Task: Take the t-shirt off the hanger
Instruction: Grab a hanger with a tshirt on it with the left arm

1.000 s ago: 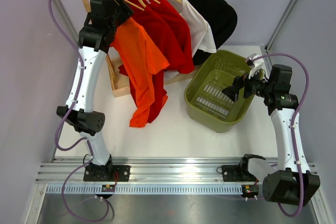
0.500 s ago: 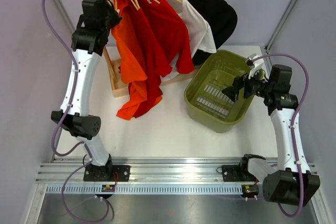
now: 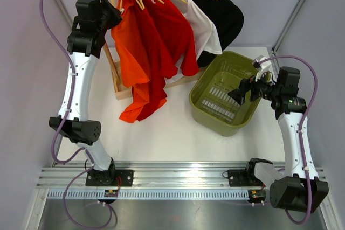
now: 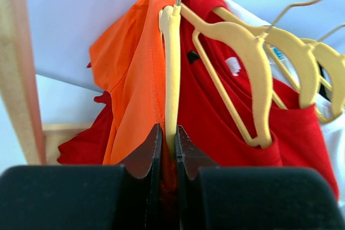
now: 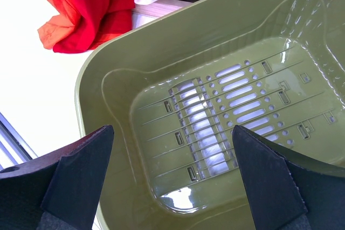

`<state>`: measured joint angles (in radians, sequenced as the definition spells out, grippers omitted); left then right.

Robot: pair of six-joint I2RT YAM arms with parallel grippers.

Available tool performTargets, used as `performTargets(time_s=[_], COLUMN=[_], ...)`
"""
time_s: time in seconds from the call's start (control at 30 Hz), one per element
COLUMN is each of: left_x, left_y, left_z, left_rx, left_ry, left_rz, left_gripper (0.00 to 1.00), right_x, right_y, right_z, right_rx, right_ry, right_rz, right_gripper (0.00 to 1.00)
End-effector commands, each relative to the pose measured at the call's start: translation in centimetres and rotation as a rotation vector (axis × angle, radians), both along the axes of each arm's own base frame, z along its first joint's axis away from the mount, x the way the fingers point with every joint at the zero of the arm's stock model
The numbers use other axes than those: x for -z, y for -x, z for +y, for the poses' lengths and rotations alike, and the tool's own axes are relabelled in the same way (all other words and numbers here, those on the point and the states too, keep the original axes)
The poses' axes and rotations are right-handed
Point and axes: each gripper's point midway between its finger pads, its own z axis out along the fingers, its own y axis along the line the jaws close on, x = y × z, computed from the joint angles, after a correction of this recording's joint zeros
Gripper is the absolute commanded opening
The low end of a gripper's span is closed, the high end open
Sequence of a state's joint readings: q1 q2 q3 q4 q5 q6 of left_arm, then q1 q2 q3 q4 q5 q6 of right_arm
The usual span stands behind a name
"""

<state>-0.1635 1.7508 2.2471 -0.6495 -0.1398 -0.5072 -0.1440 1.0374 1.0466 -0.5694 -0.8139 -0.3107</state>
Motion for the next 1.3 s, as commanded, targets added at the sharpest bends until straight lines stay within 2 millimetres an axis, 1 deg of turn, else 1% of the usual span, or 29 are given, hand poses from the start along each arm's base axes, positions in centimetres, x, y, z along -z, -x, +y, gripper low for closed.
performTargets(time_s=[0.0,0.07,0.17,0.3,0.37,0.43,0.5,0.53,0.57,0.63,0.67,0.7,0.73,0.77,0.8,0.83,0.87,0.9,0.93,0.97,1.0,1.03,1.07,1.1,1.13,1.17,1.2,1.23,1.27], left_x=[-11.3,-11.8,-12.1,-11.5,-12.0,-11.9,-12.0,-11.5,-11.8,-11.4,-9.8,-10.4,-9.9,-8.3,-8.8,-8.4,-6.3,-5.9,-6.6,-6.0,-3.8,-4.2,-3.1,-0.4,0.4,0.6,3.2,3.8,4.5], left_y=[3.7,4.1,4.4,4.6,5.1,5.3,6.0,6.1,6.8,7.5,7.4,8.8,9.4,9.3,11.1,11.8,11.8,12.8,15.0,16.0,16.5,18.8,19.6,19.7,20.7,22.6,23.0,23.7,25.1], left_z=[-0.4,-0.6,-0.4,-0.5,-0.6,-0.6,-0.5,-0.5,-0.4,-0.4,-0.4,-0.2,-0.1,-0.1,0.0,0.1,0.1,-0.3,-0.3,-0.3,-0.6,-0.4,-0.4,-0.5,-0.6,-0.5,-0.9,-1.0,-1.1], left_rx=[0.065,0.08,0.075,0.085,0.094,0.098,0.101,0.105,0.108,0.113,0.114,0.113,0.117,0.12,0.128,0.13,0.132,0.172,0.187,0.202,0.228,0.235,0.245,0.261,0.277,0.288,0.322,0.338,0.355], left_ry=[0.026,0.022,0.012,0.004,-0.005,-0.016,-0.03,-0.035,-0.036,-0.042,-0.048,-0.052,-0.056,-0.068,-0.069,-0.074,-0.084,-0.098,-0.102,-0.121,-0.129,-0.134,-0.142,-0.157,-0.16,-0.17,-0.171,-0.172,-0.175], left_rz=[-0.354,-0.375,-0.383,-0.373,-0.394,-0.392,-0.39,-0.379,-0.387,-0.383,-0.356,-0.378,-0.374,-0.347,-0.368,-0.367,-0.325,-0.328,-0.36,-0.362,-0.325,-0.355,-0.339,-0.289,-0.283,-0.299,-0.256,-0.253,-0.252], left_gripper=[0.0,0.0,0.0,0.0,0.0,0.0,0.0,0.0,0.0,0.0,0.0,0.0,0.0,0.0,0.0,0.0,0.0,0.0,0.0,0.0,0.0,0.0,0.0,0.0,0.0,0.0,0.0,0.0,0.0], right_x=[-0.9,-0.9,-0.8,-0.8,-0.7,-0.7,-0.7,-0.6,-0.7,-0.5,-0.4,-0.5,-0.4,-0.4,-0.4,-0.4,-0.3,-0.4,-0.5,-0.7,-0.6,-0.7,-1.1,-0.7,-1.1,-0.7,-0.2,-0.4,-0.2], right_y=[0.1,0.1,0.1,0.1,0.2,0.5,0.8,0.8,0.8,1.0,1.0,1.2,1.4,1.5,1.9,2.2,2.5,3.1,3.4,3.7,4.2,4.4,4.5,4.8,4.9,4.9,5.5,5.7,5.9], right_z=[0.3,0.2,0.3,0.3,0.4,0.5,0.8,0.8,0.9,1.0,1.0,1.2,1.3,1.4,1.8,2.0,2.3,2.8,3.0,3.2,3.4,3.5,3.6,3.7,3.7,3.7,3.7,3.8,3.9], right_rx=[-0.022,-0.022,-0.024,-0.031,-0.037,-0.058,-0.078,-0.086,-0.094,-0.109,-0.114,-0.125,-0.139,-0.153,-0.186,-0.207,-0.227,-0.266,-0.286,-0.304,-0.336,-0.346,-0.355,-0.369,-0.382,-0.395,-0.418,-0.433,-0.447], right_ry=[0.012,0.013,0.012,0.012,0.016,0.022,0.019,0.024,0.024,0.025,0.026,0.022,0.027,0.025,0.018,0.012,0.002,-0.012,-0.019,-0.023,-0.027,-0.027,-0.025,-0.03,-0.024,-0.022,-0.014,-0.004,-0.003], right_rz=[-0.055,-0.057,-0.054,-0.053,-0.056,-0.063,-0.062,-0.066,-0.069,-0.067,-0.067,-0.067,-0.073,-0.077,-0.085,-0.086,-0.085,-0.088,-0.09,-0.097,-0.096,-0.094,-0.102,-0.079,-0.087,-0.068,-0.045,-0.045,-0.031], right_gripper=[0.99,0.99,0.99,0.99,0.99,0.99,1.0,0.99,1.0,1.0,0.99,1.0,0.99,0.99,0.99,0.99,0.99,0.99,1.0,0.99,0.99,0.99,1.0,0.99,0.99,0.99,0.99,0.99,1.0])
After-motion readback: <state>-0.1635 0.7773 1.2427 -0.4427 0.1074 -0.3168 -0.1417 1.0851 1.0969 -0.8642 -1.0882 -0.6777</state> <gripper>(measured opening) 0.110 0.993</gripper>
